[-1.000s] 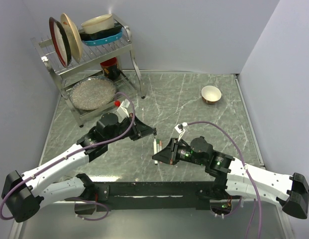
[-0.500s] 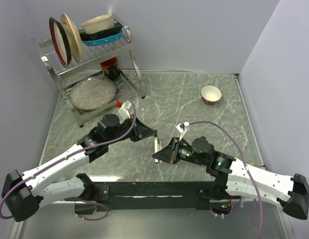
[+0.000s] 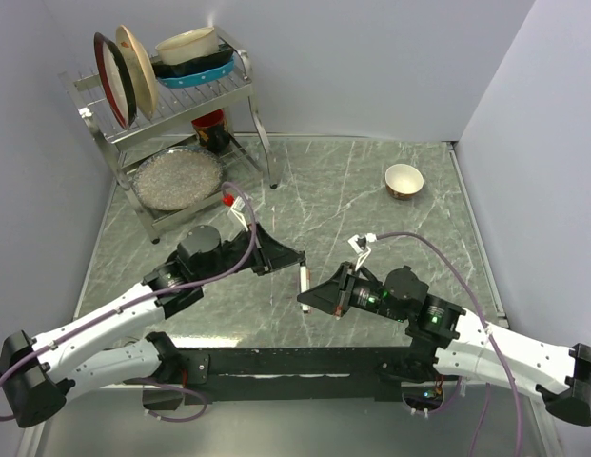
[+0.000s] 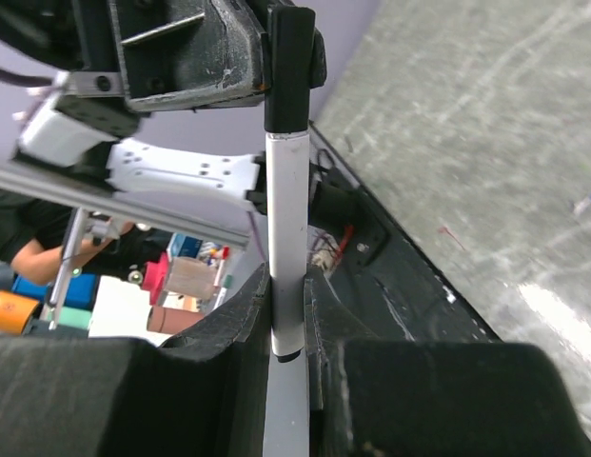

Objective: Insert the pens into the pen caps

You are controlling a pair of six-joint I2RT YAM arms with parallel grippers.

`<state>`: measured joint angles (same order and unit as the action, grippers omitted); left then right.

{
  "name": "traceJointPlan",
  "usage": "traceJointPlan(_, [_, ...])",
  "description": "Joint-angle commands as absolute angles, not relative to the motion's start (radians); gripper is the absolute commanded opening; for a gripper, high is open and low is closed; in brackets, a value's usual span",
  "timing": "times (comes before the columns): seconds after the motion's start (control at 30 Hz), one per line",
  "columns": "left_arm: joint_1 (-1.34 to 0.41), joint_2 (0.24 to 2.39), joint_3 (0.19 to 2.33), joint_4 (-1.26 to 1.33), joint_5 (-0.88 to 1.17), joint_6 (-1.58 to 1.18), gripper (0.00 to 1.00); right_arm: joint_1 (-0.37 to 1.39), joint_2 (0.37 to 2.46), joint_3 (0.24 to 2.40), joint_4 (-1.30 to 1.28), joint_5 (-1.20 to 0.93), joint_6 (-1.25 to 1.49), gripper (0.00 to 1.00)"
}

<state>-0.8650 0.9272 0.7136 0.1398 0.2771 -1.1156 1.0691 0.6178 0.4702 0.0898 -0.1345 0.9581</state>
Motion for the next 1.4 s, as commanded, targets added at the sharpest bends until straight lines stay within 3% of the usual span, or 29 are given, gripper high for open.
traceJointPlan(0.0, [-0.902,0.899,0.716,0.201,0.365,-1.092,0.02,1.062,0.569,0.489,0.238,-0.069,0.908,0.0])
traceJointPlan(0.13, [-0.917,0.874,0.732,0.216,0.35,-1.098,0.16,1.062,0.587,0.551,0.175,-0.083,0.853,0.0])
traceJointPlan(0.17, [-0.916,0.864,0.742,0.203,0.342,-1.097,0.25,1.06,0.597,0.563,0.167,-0.098,0.845,0.0])
traceJointPlan(0.27, [-0.917,0.844,0.771,0.166,0.302,-1.074,0.39,1.061,0.612,0.572,0.173,-0.156,0.804,0.0])
traceJointPlan(0.47, [-0.917,0.868,0.834,0.118,0.322,-1.025,0.47,1.06,0.618,0.592,0.181,-0.178,0.795,0.0])
traceJointPlan(0.87, [-0.93,0.913,0.842,0.11,0.354,-0.986,0.42,1.062,0.634,0.624,0.173,-0.19,0.79,0.0])
traceJointPlan(0.93, [-0.931,0.911,0.836,0.126,0.359,-0.994,0.36,1.063,0.634,0.623,0.175,-0.195,0.793,0.0])
traceJointPlan(0.97, [-0.931,0.908,0.831,0.141,0.36,-0.996,0.23,1.063,0.634,0.621,0.182,-0.196,0.796,0.0])
traceJointPlan(1.03, [-0.931,0.908,0.828,0.158,0.367,-1.006,0.11,1.062,0.634,0.615,0.187,-0.199,0.802,0.0])
traceJointPlan(1.07, [-0.931,0.902,0.822,0.167,0.374,-1.008,0.01,1.065,0.634,0.614,0.187,-0.201,0.805,0.04])
traceJointPlan(1.13, [-0.931,0.897,0.813,0.208,0.379,-1.023,0.01,1.063,0.632,0.611,0.187,-0.201,0.814,0.17])
traceJointPlan(1.17, [-0.931,0.888,0.807,0.216,0.376,-1.028,0.01,1.063,0.634,0.609,0.193,-0.202,0.821,0.33])
traceJointPlan(1.27, [-0.933,0.873,0.802,0.239,0.367,-1.035,0.01,1.065,0.637,0.598,0.221,-0.204,0.847,0.51])
traceJointPlan(1.37, [-0.936,0.865,0.805,0.236,0.356,-1.034,0.01,1.063,0.649,0.6,0.236,-0.209,0.868,0.53])
